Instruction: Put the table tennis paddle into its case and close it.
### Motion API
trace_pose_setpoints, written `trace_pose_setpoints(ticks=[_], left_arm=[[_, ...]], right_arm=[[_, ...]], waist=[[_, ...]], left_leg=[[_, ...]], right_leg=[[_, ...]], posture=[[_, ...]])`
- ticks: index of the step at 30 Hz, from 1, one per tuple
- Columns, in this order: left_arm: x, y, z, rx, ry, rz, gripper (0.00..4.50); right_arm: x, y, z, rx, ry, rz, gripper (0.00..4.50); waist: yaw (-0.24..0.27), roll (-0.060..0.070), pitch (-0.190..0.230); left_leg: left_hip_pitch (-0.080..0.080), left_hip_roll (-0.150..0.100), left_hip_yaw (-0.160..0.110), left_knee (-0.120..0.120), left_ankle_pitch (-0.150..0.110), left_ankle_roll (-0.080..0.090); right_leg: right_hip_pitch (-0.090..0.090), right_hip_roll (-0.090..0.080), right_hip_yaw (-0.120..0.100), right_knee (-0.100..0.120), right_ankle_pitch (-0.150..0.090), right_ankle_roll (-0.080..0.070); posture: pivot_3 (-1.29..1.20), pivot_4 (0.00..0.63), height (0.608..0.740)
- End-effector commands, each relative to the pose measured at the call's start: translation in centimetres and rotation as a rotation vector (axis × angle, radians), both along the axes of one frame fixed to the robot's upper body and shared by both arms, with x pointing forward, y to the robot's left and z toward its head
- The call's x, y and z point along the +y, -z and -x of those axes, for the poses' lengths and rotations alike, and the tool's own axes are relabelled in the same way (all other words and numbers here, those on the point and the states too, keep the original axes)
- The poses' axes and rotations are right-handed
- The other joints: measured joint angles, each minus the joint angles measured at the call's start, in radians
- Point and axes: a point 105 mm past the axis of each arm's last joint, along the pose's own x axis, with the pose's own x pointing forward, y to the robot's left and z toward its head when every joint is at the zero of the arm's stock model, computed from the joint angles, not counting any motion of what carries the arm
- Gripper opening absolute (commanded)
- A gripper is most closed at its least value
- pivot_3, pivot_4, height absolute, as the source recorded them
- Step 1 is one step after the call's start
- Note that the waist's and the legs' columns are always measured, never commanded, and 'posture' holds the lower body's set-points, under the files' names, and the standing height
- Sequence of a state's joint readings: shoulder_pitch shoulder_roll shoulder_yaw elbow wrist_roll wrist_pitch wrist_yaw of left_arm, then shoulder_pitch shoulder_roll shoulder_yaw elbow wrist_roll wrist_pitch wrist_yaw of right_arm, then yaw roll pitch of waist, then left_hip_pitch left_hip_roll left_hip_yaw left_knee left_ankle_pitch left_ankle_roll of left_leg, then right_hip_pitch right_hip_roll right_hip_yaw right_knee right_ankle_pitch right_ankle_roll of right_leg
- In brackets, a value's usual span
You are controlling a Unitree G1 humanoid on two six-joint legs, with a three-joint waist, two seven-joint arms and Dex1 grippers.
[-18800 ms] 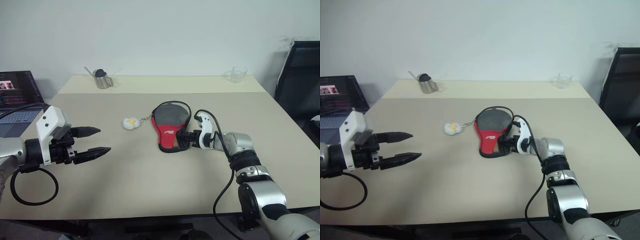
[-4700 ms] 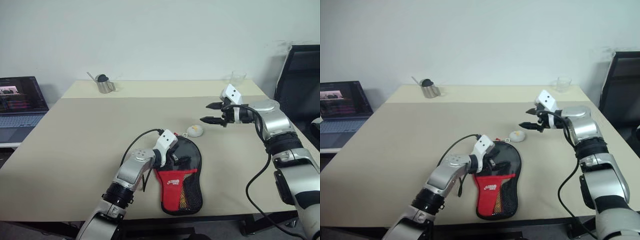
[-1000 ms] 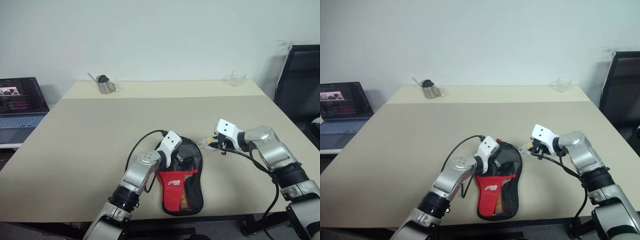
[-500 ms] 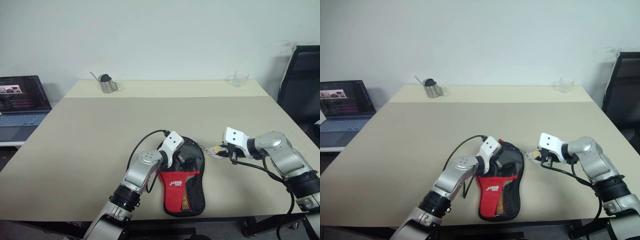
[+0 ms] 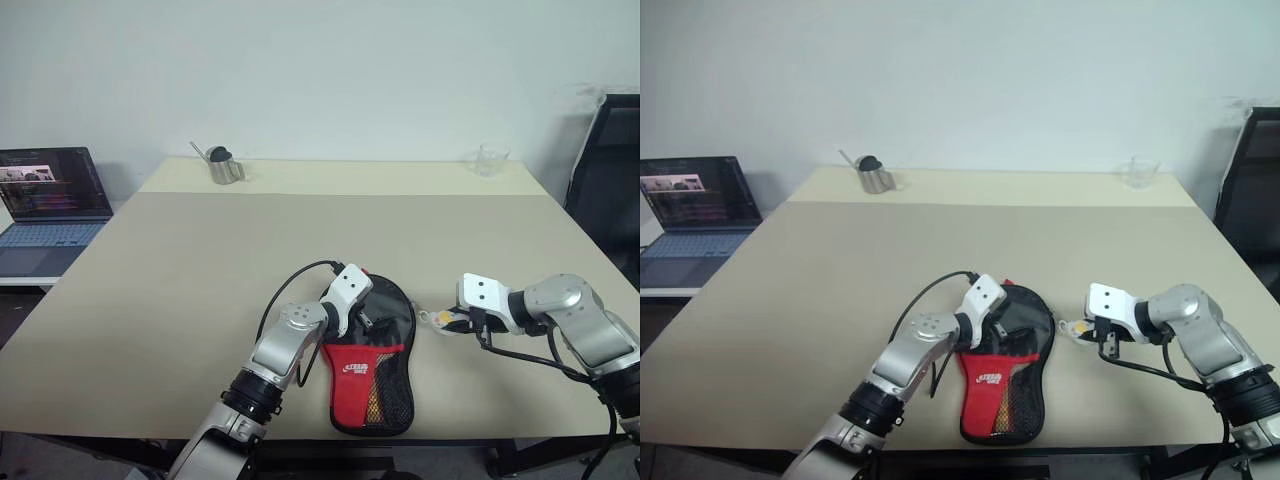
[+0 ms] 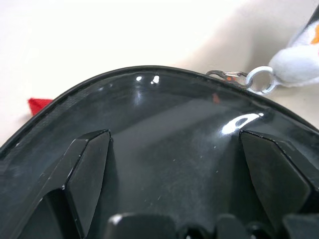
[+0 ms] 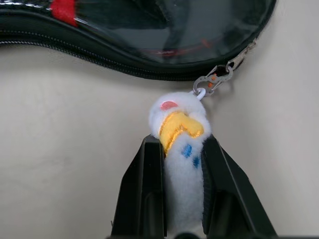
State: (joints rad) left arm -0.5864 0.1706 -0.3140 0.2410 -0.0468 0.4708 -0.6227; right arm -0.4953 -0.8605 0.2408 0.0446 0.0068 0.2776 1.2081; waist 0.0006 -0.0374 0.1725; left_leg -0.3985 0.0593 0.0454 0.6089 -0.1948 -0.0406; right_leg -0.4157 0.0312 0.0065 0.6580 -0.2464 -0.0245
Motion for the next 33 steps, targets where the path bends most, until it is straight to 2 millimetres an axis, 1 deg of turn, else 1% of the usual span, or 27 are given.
trace_pose_setpoints(ticks=[1, 8, 15, 20, 24, 29, 33], left_arm=[[2.1, 4.5, 0.5, 0.136, -0.059, -0.103, 4.50], [1.9, 4.6, 0.6, 0.138, -0.051, -0.106, 4.50], [1.8, 4.7, 0.7, 0.139, -0.047, -0.111, 4.50], [1.8, 4.7, 0.7, 0.139, -0.044, -0.115, 4.50], [1.8, 4.8, 0.7, 0.141, -0.041, -0.118, 4.50], [1.6, 4.7, 0.6, 0.136, -0.036, -0.122, 4.50], [1.5, 4.6, 0.6, 0.133, -0.032, -0.126, 4.50]], right_arm=[[-0.7, 0.6, 1.6, 0.079, -0.044, 0.034, 0.41], [-0.9, 0.7, 2.4, 0.105, -0.067, 0.045, 0.41], [-0.9, 0.6, 2.8, 0.118, -0.089, 0.044, 0.41], [-0.9, 0.6, 3.4, 0.138, -0.118, 0.046, 0.41], [-1.3, 0.5, 4.6, 0.198, -0.163, 0.061, 0.40], [-1.3, 0.5, 4.8, 0.206, -0.176, 0.065, 0.39], [-1.0, 0.7, 5.6, 0.228, -0.209, 0.071, 0.39]], waist=[[0.001, 0.000, 0.000], [0.003, 0.000, 0.000], [0.004, 0.003, -0.002], [0.008, 0.004, -0.002], [0.007, 0.004, -0.003], [0.003, 0.005, -0.004], [0.001, 0.005, -0.004]], left_leg=[[0.000, 0.000, 0.000, 0.000, 0.000, 0.000], [0.000, -0.001, -0.004, 0.000, -0.001, 0.000], [-0.001, 0.000, -0.012, 0.000, -0.002, 0.000], [-0.001, 0.000, -0.013, 0.000, -0.002, 0.000], [-0.001, 0.000, -0.013, 0.000, -0.002, 0.000], [0.000, 0.000, -0.014, 0.001, -0.002, 0.000], [0.001, 0.000, -0.014, 0.003, -0.002, 0.000]], right_leg=[[0.001, 0.000, 0.000, 0.000, 0.000, 0.000], [0.003, 0.000, -0.003, -0.003, -0.001, 0.001], [0.010, 0.000, -0.013, -0.011, -0.001, 0.000], [0.010, 0.000, -0.014, -0.011, -0.001, 0.000], [0.010, 0.000, -0.014, -0.011, -0.001, 0.000], [0.011, 0.000, -0.015, -0.010, -0.001, 0.000], [0.011, 0.000, -0.015, -0.008, -0.001, 0.000]], posture=[[0.00, 0.150, 0.740], [0.00, 0.150, 0.740], [0.00, 0.150, 0.740], [0.00, 0.150, 0.740], [0.00, 0.150, 0.740], [0.00, 0.150, 0.740], [0.00, 0.150, 0.740]])
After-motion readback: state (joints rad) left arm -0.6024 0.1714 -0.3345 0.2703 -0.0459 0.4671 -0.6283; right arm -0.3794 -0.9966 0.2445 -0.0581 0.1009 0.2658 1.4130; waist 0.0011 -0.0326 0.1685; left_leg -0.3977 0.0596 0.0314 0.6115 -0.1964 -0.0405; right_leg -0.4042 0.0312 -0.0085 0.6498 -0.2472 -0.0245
